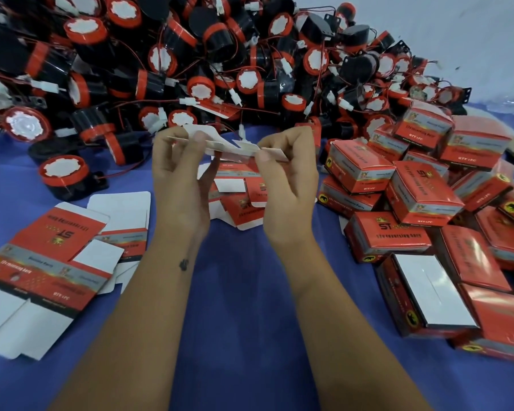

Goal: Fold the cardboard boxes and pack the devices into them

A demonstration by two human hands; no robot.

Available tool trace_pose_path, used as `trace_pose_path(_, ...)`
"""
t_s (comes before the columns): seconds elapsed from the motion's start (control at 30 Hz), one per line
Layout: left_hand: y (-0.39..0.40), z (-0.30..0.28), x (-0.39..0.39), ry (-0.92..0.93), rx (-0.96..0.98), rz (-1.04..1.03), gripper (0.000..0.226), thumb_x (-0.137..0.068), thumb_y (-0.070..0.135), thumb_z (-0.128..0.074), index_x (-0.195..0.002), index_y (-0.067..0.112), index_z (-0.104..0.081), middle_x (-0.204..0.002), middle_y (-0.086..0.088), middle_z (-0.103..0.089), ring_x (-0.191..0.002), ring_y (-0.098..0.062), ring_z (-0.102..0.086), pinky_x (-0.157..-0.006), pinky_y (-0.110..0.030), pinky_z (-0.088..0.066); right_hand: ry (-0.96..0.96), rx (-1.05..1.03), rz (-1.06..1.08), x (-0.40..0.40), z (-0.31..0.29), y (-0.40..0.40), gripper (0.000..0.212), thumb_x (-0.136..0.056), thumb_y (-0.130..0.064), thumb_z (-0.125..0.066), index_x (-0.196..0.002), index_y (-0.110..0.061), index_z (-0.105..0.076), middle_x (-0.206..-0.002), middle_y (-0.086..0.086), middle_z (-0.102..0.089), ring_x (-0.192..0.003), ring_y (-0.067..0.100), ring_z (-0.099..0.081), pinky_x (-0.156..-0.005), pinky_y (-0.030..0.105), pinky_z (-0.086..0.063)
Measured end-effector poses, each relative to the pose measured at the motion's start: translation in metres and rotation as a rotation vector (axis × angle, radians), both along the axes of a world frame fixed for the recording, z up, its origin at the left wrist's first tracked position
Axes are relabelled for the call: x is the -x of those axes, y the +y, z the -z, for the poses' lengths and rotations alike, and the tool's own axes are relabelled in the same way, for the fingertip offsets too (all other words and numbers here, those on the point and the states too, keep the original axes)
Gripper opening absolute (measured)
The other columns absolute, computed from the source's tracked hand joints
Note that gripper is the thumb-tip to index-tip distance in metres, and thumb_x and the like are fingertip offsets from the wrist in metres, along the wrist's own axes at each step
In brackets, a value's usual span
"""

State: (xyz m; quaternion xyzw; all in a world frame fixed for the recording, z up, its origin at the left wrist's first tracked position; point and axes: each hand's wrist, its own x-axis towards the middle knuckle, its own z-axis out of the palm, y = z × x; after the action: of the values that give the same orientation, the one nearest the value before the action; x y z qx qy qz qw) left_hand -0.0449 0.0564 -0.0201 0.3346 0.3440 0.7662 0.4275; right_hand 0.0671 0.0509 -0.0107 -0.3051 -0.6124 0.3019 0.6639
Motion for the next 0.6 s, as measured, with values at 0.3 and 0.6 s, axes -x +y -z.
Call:
trace_pose_path(0.3,0.002,0.004,-0.001,0.158,-0.068,-0.048,0.010,-0.094,0.013,-0.055,-0.090,0.023,-0.055,-0.078,0.017,-0.063,-0.075,0.000,-0.061,-0.069,-0.020,-0.050,-0.064,0.081,-0.088,0.003,0.013,0.000,0.037,-0.084,-0.035,-0.054,-0.112,-0.011,-0.049,-0.116,0.015,-0.057,-0.115,0.030,-0.056,-0.094,0.051,-0.047)
trace_pose_path(0.6,0.001,0.008,0.001,0.305,-0.183,-0.004,0.037,-0.107,0.024,-0.027,-0.115,0.020,-0.062,-0.118,0.009,-0.066,-0.113,-0.010,-0.060,-0.094,-0.026,-0.047,-0.275,0.233,-0.081,-0.004,0.019,0.011,0.073,-0.092,-0.048,-0.053,-0.155,-0.038,-0.017,-0.127,-0.044,-0.040,-0.130,-0.002,-0.037,-0.113,0.033,-0.033)
